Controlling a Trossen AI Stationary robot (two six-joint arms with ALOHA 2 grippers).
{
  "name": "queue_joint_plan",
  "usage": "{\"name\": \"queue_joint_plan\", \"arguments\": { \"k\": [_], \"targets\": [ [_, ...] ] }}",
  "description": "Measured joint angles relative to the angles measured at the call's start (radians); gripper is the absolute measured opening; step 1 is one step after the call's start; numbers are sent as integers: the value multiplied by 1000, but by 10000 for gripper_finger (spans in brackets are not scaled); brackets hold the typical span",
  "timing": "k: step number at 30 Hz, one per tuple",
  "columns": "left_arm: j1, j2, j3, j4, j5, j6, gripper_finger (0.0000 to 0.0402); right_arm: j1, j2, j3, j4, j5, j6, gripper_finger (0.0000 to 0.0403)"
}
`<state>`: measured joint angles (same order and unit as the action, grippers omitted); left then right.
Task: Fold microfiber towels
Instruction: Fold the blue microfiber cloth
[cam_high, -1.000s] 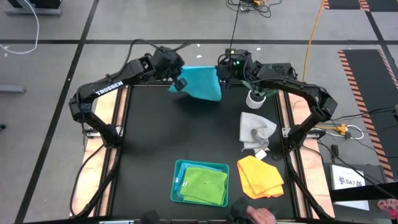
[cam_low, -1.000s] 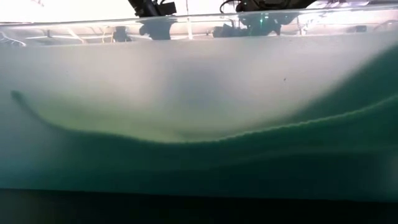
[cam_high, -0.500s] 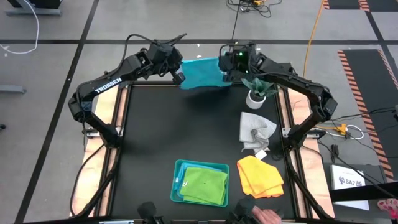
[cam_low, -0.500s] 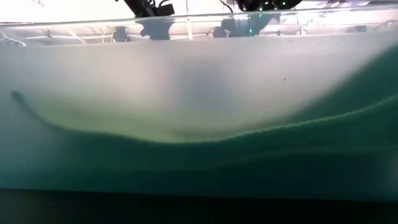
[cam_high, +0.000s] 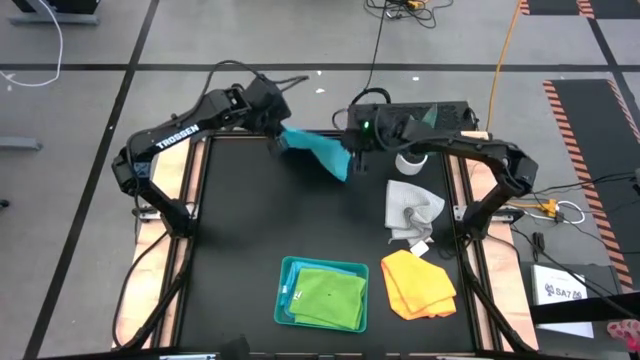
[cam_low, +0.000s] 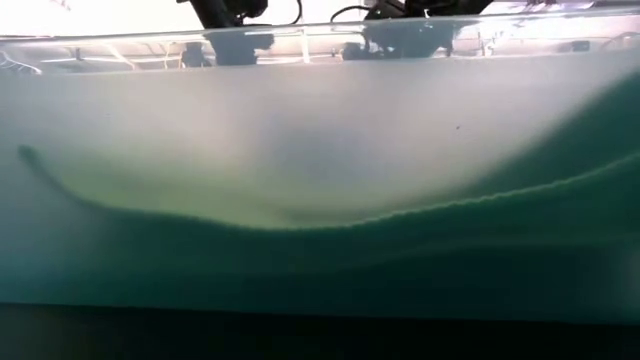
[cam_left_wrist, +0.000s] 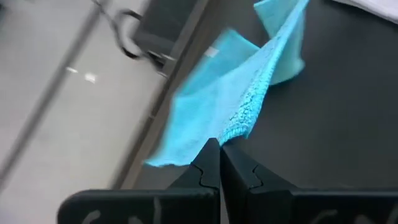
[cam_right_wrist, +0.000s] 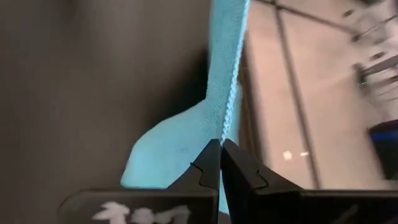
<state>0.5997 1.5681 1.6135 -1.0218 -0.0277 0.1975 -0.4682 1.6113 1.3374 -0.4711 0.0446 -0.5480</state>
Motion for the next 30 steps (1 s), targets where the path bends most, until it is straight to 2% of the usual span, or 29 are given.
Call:
{"name": "queue_joint_plan", "arguments": {
  "k": [4, 12, 16, 21, 26, 30],
  "targets": [
    [-39, -2, -54, -57, 55, -41, 3, 75, -1, -73, 32, -71, 117, 0],
    [-154, -2, -364, 20, 120, -167, 4, 186, 1, -197, 134, -151, 328, 0],
    [-216, -2, -471, 64, 171, -239, 5, 230, 1, -250, 231, -249, 451, 0],
    [-281, -3, -547, 174, 209, -300, 5, 279, 1, -316, 346, -361, 605, 0],
    [-319, -3, -565, 230, 187, -343, 6, 318, 1, -365, 381, -359, 746, 9],
    [-336, -3, -567, 226, 174, -346, 7, 348, 1, -396, 399, -350, 813, 36]
  ]
}}
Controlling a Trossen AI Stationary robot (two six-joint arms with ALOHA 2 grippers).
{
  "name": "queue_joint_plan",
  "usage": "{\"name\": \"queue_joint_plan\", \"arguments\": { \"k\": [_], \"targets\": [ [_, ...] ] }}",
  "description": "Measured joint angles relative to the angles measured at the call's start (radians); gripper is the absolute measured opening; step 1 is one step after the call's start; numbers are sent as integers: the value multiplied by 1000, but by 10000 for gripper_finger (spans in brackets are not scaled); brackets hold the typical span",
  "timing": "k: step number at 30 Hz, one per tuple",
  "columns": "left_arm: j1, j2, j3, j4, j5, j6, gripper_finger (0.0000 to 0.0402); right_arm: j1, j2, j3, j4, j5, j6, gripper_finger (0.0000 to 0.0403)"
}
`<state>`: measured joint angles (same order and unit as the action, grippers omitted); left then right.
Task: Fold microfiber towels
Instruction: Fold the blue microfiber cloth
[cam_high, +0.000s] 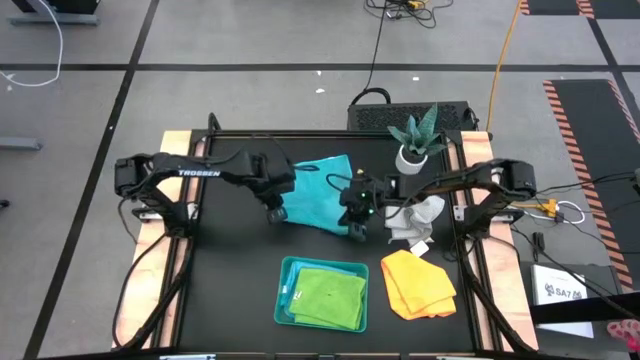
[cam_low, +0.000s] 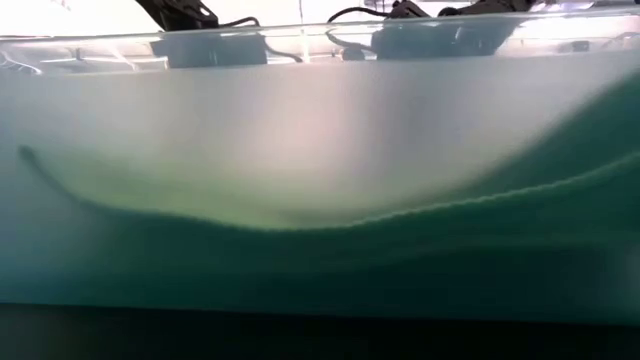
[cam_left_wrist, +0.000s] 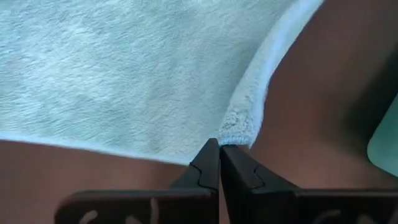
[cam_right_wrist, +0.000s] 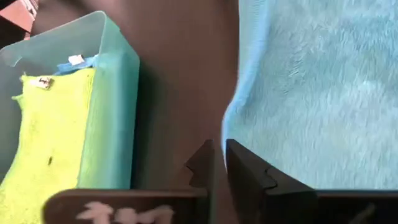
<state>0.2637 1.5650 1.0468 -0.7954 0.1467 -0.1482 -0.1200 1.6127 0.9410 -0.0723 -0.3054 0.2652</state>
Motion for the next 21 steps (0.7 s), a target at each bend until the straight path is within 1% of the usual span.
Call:
{"name": "queue_joint_plan", "arguments": {
  "k": [6, 9, 13, 18, 21],
  "targets": [
    [-44, 0, 0, -25, 4, -21, 38, 39, -10, -5, 28, 142, 6, 93],
    [-76, -3, 0, -32, 16, -46, 55, 26, -22, -4, 85, 165, 6, 112],
    [-129, -4, 0, -59, 66, -81, 76, 8, -34, -4, 106, 171, 5, 122],
    [-216, -4, 1, -63, 71, -142, 100, -12, -35, -4, 105, 171, -30, 123],
    [-265, -4, 1, -71, 72, -207, 113, -26, -35, -4, 105, 172, -63, 123]
  ]
}}
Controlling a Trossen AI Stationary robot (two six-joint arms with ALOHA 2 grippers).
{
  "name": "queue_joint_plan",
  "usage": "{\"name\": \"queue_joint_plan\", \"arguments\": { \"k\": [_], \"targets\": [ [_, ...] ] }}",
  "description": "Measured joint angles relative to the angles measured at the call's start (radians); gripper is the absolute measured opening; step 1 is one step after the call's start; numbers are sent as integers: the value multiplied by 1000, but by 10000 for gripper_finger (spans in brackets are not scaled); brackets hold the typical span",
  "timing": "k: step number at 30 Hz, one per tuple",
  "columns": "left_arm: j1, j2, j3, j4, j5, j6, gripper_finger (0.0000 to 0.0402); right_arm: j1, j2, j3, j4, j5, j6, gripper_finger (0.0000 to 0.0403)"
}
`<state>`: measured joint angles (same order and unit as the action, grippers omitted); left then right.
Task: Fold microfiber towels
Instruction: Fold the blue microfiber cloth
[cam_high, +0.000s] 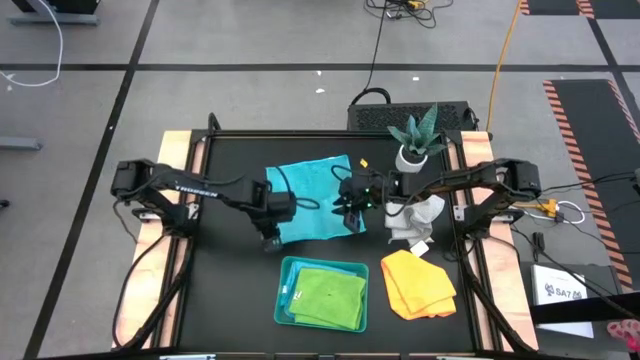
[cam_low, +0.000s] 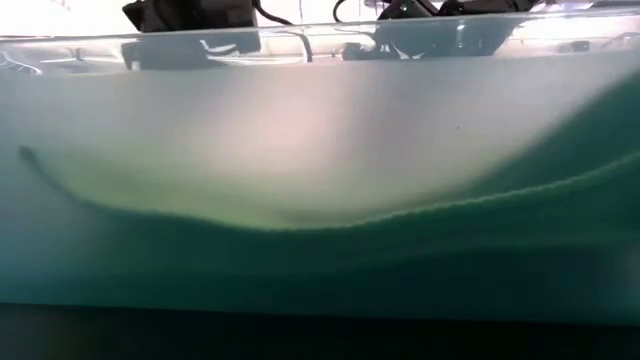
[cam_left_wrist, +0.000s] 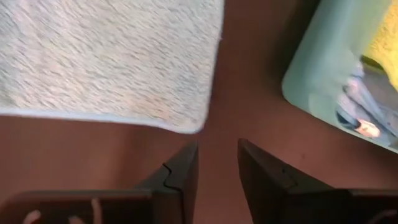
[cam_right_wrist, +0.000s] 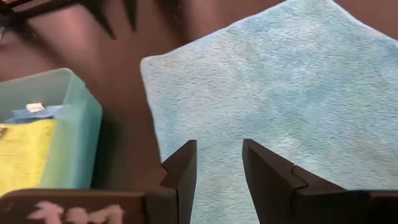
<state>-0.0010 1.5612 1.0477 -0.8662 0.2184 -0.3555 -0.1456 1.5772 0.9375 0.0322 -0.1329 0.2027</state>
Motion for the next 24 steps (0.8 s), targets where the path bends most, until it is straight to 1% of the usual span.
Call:
{"name": "queue_joint_plan", "arguments": {
  "k": [2, 3, 6, 8, 9, 12, 14, 17, 21, 24],
  "targets": [
    [-29, 0, 0, 0, -10, -28, 120, -12, -2, 0, 0, -1, -5, 123],
    [-43, 0, 0, 0, -39, -53, 123, -19, -7, 0, -2, -3, -5, 123],
    [-58, 0, 0, 8, -219, -194, 126, -50, -22, 0, -4, -53, 5, 123],
    [-40, 0, 0, 8, -354, -324, 127, -74, -32, 0, -19, -56, 10, 122],
    [-26, 0, 0, 9, -402, -386, 127, -88, -35, 0, -23, -56, -8, 120],
    [34, 0, 0, 10, -503, -527, 127, -133, -37, 0, -35, -56, -58, 111],
    [89, 3, 0, 19, -555, -573, 127, -160, -37, 0, -38, -56, -67, 99],
    [182, 8, 0, 49, -596, -577, 127, -189, -37, 0, -58, -56, -90, 72],
    [288, 27, 1, 151, -571, -515, 126, -211, -37, 0, -60, -54, -142, 13],
    [346, 54, 2, 236, -521, -457, 112, -228, -37, 0, -61, -49, -138, 7]
  ]
}}
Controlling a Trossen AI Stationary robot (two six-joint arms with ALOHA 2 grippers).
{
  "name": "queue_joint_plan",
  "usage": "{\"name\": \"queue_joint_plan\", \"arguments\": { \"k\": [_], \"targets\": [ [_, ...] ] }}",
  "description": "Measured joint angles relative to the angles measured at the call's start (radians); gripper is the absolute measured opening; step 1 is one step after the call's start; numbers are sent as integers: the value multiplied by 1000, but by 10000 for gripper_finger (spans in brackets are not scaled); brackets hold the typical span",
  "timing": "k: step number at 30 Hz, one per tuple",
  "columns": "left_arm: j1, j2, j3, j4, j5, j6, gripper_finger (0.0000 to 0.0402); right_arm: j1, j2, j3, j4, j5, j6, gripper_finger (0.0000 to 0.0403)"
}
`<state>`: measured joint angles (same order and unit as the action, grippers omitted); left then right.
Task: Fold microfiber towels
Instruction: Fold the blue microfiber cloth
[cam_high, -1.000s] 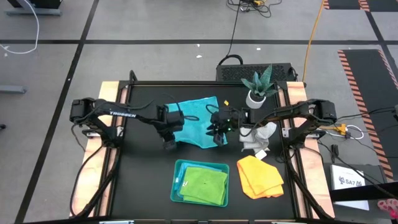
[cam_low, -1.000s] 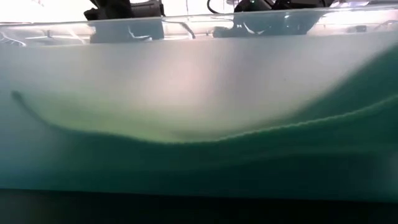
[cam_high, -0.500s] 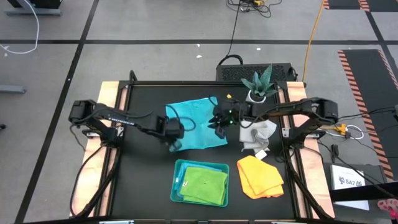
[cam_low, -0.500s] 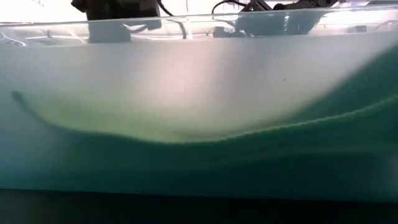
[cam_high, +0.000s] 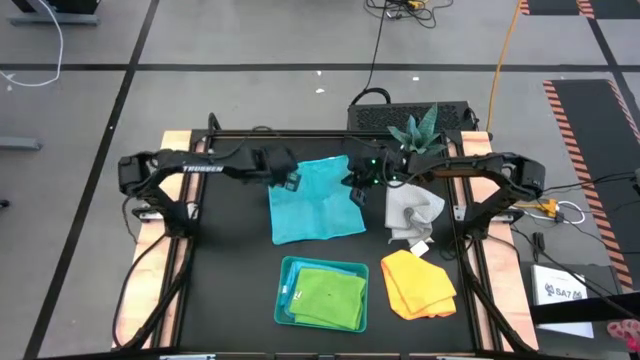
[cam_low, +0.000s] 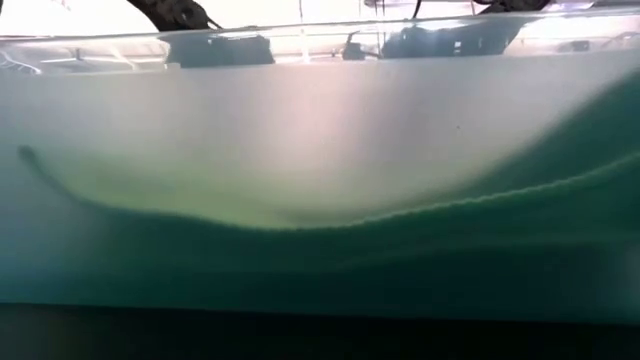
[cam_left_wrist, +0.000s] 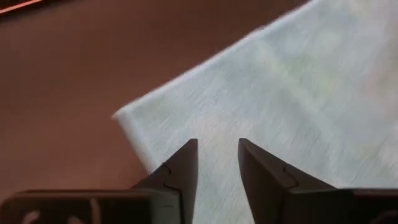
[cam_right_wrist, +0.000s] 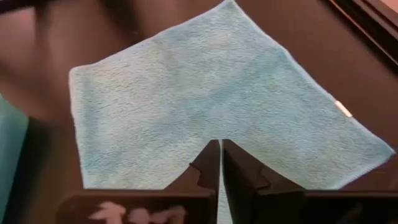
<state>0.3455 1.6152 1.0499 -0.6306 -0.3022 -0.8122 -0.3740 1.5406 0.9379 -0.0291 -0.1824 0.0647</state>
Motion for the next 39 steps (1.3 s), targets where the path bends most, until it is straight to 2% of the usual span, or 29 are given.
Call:
{"name": "queue_joint_plan", "arguments": {
  "k": [9, 17, 24, 33, 39],
  "targets": [
    [86, 131, 0, 52, 127, 105, 8, -72, 12, -27, 6, 77, 7, 0],
    [95, 152, -1, 2, 110, 166, 5, -102, 129, -56, 102, 24, 80, 0],
    [157, 148, -1, -35, 105, 238, 10, -105, 240, 52, 122, -13, 107, 0],
    [215, 148, -1, -10, 188, 324, 3, -105, 372, 232, -121, 5, 75, 0],
    [235, 148, -1, 1, 232, 353, 5, -108, 396, 282, -263, 136, 39, 0]
  ]
}}
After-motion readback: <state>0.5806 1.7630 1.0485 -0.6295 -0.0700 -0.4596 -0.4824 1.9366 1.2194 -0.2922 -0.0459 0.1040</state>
